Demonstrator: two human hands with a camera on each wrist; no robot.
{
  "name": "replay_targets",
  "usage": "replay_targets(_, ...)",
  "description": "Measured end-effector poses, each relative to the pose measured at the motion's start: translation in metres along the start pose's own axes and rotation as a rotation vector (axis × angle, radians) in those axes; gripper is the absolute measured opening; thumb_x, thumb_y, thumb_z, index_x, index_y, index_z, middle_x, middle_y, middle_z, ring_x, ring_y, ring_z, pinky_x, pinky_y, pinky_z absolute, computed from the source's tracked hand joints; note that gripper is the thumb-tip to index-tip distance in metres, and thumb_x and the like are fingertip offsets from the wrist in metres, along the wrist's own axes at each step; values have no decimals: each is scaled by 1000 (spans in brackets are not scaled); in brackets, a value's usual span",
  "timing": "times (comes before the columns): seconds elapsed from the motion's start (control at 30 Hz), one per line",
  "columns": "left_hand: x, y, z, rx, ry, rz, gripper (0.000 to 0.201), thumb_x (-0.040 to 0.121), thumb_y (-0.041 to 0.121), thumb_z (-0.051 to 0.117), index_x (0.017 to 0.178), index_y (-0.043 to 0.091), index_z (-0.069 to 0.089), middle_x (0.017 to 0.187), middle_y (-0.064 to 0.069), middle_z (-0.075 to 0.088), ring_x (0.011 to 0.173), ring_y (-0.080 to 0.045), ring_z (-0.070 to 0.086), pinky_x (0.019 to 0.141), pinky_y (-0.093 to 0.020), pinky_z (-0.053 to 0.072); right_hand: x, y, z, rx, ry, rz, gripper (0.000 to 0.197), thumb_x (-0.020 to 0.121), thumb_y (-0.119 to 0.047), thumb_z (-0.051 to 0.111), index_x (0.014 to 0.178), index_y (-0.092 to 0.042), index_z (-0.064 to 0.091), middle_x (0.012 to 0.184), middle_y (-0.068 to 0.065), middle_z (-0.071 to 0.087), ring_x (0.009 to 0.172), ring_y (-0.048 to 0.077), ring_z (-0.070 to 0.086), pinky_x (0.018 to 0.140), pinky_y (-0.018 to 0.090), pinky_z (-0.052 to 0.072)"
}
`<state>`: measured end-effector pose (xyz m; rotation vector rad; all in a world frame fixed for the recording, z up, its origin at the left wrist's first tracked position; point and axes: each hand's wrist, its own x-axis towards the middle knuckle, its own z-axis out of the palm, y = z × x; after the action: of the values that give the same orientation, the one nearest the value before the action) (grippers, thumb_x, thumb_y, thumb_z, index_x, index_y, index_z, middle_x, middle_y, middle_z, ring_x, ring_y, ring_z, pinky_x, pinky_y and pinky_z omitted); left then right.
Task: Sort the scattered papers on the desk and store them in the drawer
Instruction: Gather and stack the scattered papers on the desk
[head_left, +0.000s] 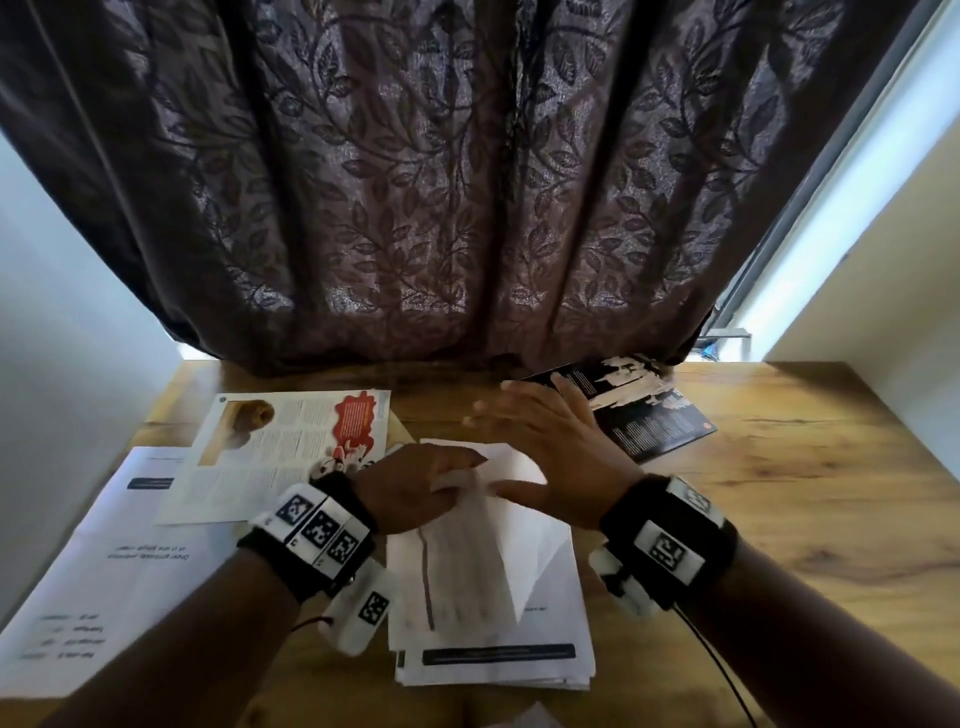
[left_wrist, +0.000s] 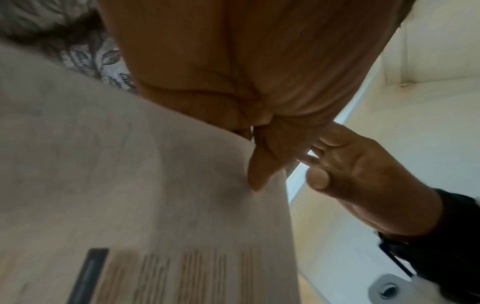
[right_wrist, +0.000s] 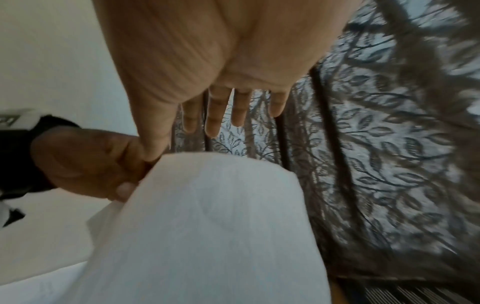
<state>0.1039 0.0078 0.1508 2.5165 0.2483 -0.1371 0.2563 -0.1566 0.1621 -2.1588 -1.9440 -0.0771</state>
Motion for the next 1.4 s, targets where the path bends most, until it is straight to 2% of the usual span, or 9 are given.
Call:
replay_targets(0.13,7,-13,-6,-11,112,18,37,95,18,60,131,19,58,126,9,59,114,-9,56,83,2,32,19,8,0,60,-3,57,28,92,-50,63,116,-37,67,120,-12,68,119,8,54,121,54,15)
replay_targets(0.2,5,-29,-1,-75,332,-46,46,91,21,65,135,24,52,130,6,57,114,-9,54,91,-11,37,16,23,4,194,38,250,21,91,-43,66,107,-31,72,106,-7,73,101,17,65,100,38,45)
replay_targets(0.3,-6,-58,21,-170,564,-340,56,90,22,65,142,20,43,140,-5,49,123,-20,50,105,-36,42,-3,57,21,285,39,587,21,90,-43,68,97,-24,72,91,-6,71,86,16,65,73,28,46)
replay_targets(0.4,-17,-75,48,-267,462,-549,53,90,25,65,139,19,44,137,-7,53,125,-28,52,105,-49,44,-35,78,43,392,93,849,25,89,-36,71,102,-15,74,90,-1,69,83,17,61,76,25,40)
replay_targets(0.57,-22,-70,83,-372,251,-657,18,93,19,58,110,21,52,106,2,60,94,-17,57,77,-26,47,-89,76,110,679,109,1195,20,84,-33,77,89,-14,74,83,2,74,82,26,71,78,35,57)
replay_targets(0.7,-13,-73,100,-351,158,-685,25,91,37,59,102,15,62,102,1,69,92,-19,63,88,-36,51,-98,54,146,792,127,1222,13,87,-16,75,79,-10,67,83,12,73,76,28,68,74,34,60)
replay_targets(0.9,-2,-75,109,-319,148,-765,45,83,53,63,109,16,65,106,-1,69,97,-24,65,85,-34,53,-103,44,163,653,2,1182,20,85,-36,73,99,-21,71,90,-2,74,86,20,69,84,35,55)
replay_targets(1.03,8,-87,125,-316,143,-796,81,55,74,57,113,19,64,111,-2,69,98,-25,66,87,-38,56,-102,33,156,573,-29,1130,12,87,-35,71,90,-24,67,84,-4,69,81,20,64,73,27,46)
replay_targets(1.4,19,-61,125,-410,255,-820,68,71,45,78,125,17,48,132,-9,53,123,-30,50,103,-42,45,-104,21,165,457,-98,1040,16,91,-41,64,95,-26,58,101,-5,52,80,14,56,74,29,47)
